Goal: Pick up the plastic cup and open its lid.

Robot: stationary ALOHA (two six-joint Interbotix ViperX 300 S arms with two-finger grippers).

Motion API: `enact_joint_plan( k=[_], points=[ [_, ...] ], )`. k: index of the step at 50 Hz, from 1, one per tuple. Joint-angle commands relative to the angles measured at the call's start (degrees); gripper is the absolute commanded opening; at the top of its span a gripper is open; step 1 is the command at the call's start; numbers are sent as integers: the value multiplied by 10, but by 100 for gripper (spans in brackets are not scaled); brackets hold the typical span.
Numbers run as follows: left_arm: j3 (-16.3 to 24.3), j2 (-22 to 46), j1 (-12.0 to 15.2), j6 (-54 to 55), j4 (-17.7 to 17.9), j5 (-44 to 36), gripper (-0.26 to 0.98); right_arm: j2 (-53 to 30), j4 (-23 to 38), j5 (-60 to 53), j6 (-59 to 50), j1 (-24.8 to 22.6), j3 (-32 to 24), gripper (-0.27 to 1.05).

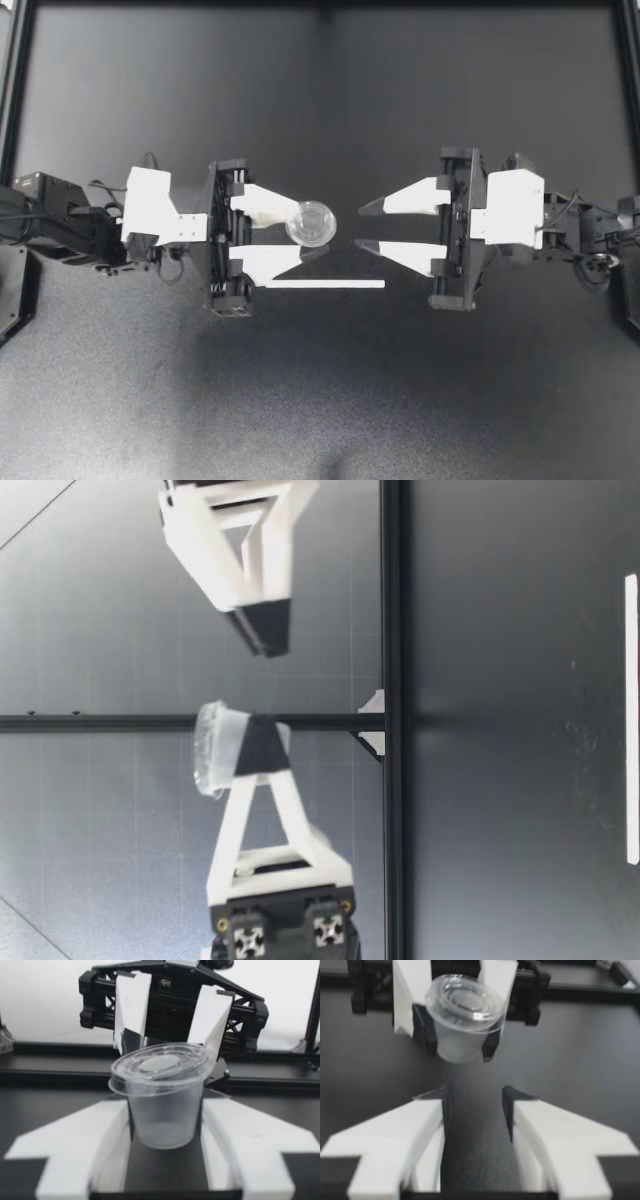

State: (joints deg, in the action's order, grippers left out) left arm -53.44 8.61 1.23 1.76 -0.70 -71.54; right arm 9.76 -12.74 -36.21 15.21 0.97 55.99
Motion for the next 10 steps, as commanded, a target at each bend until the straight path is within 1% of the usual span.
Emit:
enact_joint_plan(
  k=[1, 5, 10],
  points=[
    [2, -22, 2, -1, -1, -10, 23, 14, 3, -39, -9, -3, -1, 46],
    [-2, -25, 2, -1, 0, -10, 23, 13, 4, -79, -19, -2, 7, 46],
    [-5, -32, 2, -1, 0, -9, 23, 12, 6, -102, -28, -2, 13, 46]
  ],
)
